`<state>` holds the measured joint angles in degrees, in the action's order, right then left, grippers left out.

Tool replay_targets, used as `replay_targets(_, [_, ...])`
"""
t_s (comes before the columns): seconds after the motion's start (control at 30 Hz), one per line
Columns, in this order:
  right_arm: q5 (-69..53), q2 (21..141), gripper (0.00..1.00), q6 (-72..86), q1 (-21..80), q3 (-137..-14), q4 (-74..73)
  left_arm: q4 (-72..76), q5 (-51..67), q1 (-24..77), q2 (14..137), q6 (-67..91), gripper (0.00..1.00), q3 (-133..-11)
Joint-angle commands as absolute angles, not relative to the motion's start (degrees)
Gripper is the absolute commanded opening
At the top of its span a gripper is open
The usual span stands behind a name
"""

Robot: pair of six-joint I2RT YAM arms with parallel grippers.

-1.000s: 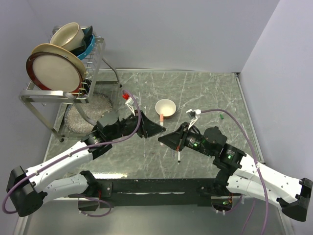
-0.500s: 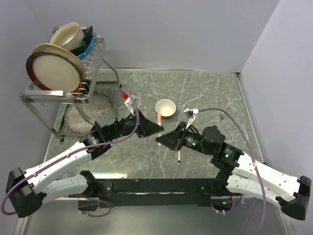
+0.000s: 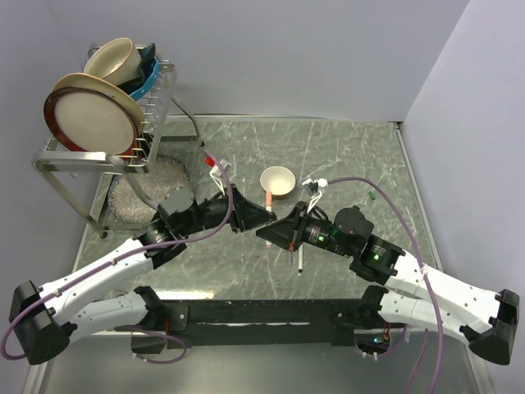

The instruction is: Insert the pens into the pen caps

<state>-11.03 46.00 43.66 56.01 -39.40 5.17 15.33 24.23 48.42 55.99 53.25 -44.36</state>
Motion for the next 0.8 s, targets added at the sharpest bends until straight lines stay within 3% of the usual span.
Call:
replay_targets(0.0, [-12.0, 46.2, 0.0, 43.6, 55.9, -42.2, 6.9, 18.4, 25.3, 49.0, 54.2, 52.0, 0.15, -47.4])
replay_targets(0.03, [-12.3, 46.1, 0.0, 43.7, 56.0, -42.2, 6.9, 18.3, 25.1, 49.0, 53.8, 51.9, 0.25, -47.4])
replay_targets(0.07, [-12.4, 45.8, 0.0, 43.6, 55.9, -42.2, 6.9, 17.9, 24.0, 49.0, 53.4, 51.8, 0.43, -47.5])
replay_targets(0.1, [-12.6, 45.5, 0.0, 43.7, 56.0, -42.1, 6.8, 16.8, 23.6, 49.0, 52.9, 51.3, 0.51, -47.7])
replay_targets(0.17, [-13.0, 44.8, 0.0, 43.2, 56.0, -41.9, 6.8, 15.8, 23.6, 49.0, 52.6, 50.5, 0.66, -48.6])
replay_targets(0.27, [-13.9, 44.3, 0.0, 42.5, 56.0, -41.9, 6.2, 14.6, 25.3, 49.0, 52.9, 48.7, 0.77, -50.3])
replay_targets(0.43, [-16.5, 44.1, 0.0, 42.8, 56.1, -42.0, 6.5, 10.9, 24.8, 49.0, 53.7, 45.9, 0.81, -52.9])
replay_targets(0.77, [-17.9, 42.6, 0.0, 43.4, 57.5, -40.8, 7.9, 10.0, 24.0, 49.0, 54.5, 43.6, 0.75, -54.2])
